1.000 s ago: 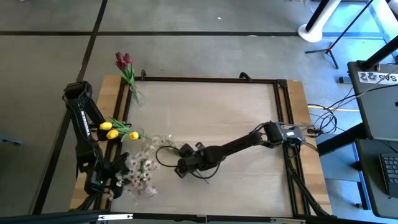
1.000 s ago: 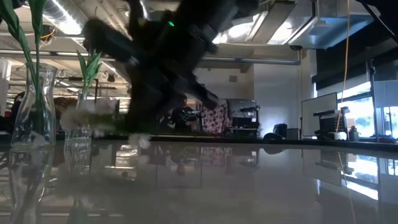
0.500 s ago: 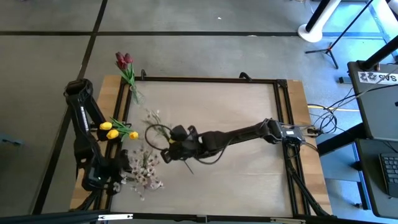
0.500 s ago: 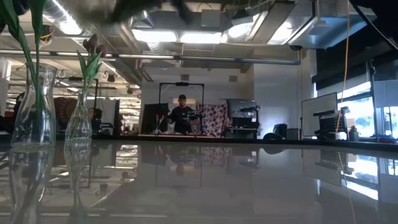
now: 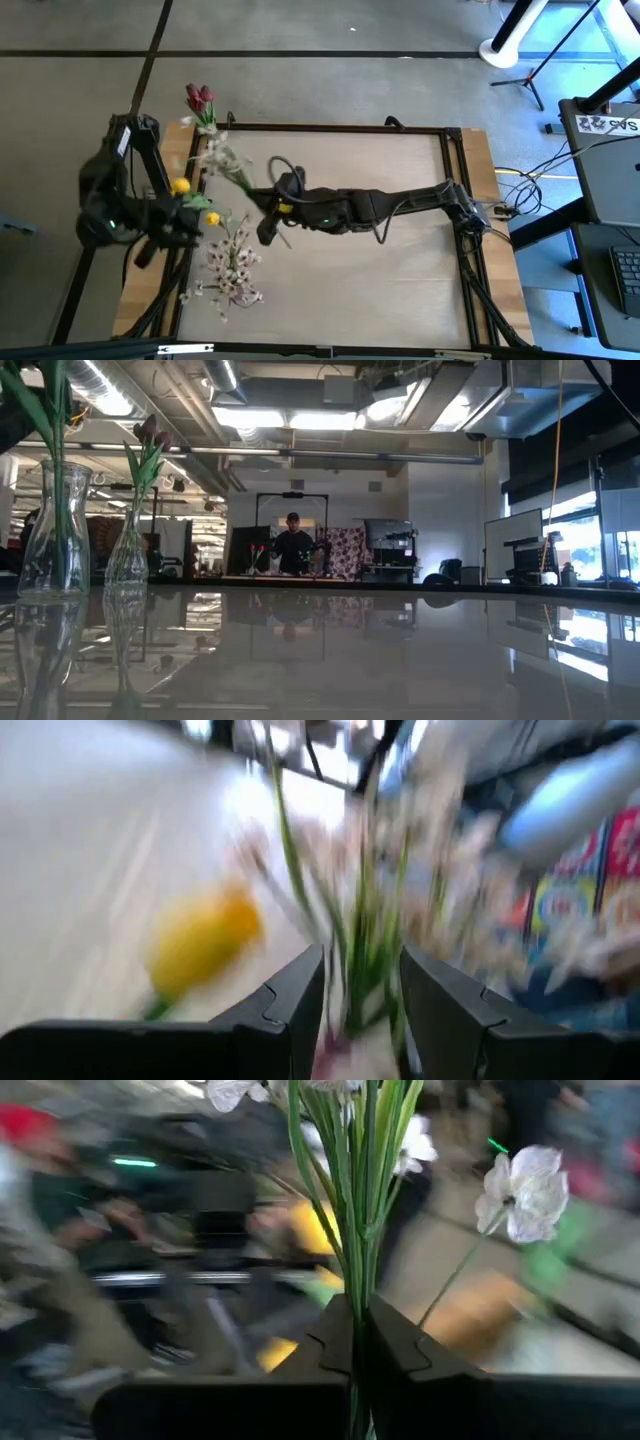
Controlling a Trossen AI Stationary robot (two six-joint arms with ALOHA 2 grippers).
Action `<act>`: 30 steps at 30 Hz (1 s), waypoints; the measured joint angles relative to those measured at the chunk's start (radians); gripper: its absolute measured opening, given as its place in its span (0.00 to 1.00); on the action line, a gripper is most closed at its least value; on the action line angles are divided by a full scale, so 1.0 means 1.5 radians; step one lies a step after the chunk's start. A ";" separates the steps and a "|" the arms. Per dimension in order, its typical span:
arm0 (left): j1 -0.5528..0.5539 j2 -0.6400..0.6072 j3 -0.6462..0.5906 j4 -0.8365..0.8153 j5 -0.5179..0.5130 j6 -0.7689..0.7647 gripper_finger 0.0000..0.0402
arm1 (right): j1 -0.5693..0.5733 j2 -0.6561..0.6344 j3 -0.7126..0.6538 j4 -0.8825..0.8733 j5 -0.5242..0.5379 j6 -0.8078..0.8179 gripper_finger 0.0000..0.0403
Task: Sort flowers into vase by color
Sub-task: Put the white flowers into the purple vase
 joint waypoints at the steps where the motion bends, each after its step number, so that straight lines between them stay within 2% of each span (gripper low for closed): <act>1: 0.000 -0.004 0.018 0.001 -0.029 0.022 0.32 | 0.004 0.000 0.000 0.042 -0.023 -0.023 0.02; 7: 0.001 -0.008 0.113 0.051 -0.194 0.146 0.32 | 0.011 -0.001 0.000 0.217 -0.126 -0.140 0.01; 11: 0.006 -0.007 0.123 0.141 -0.230 0.251 0.36 | 0.011 -0.001 0.000 0.246 -0.192 -0.178 0.02; 14: 0.031 0.008 0.115 0.206 -0.252 0.309 0.42 | 0.011 0.000 0.000 0.243 -0.215 -0.191 0.01; 17: 0.068 0.029 0.112 0.252 -0.248 0.336 0.48 | 0.011 0.006 0.000 0.254 -0.225 -0.206 0.01; 20: 0.108 0.063 0.112 0.299 -0.214 0.369 0.51 | 0.010 0.013 0.000 0.273 -0.264 -0.215 0.02; 26: 0.181 0.118 0.110 0.387 -0.195 0.487 0.52 | 0.006 0.015 0.000 0.279 -0.279 -0.213 0.01; 30: 0.219 0.116 0.111 0.445 -0.143 0.530 0.52 | 0.006 0.015 0.000 0.279 -0.279 -0.212 0.02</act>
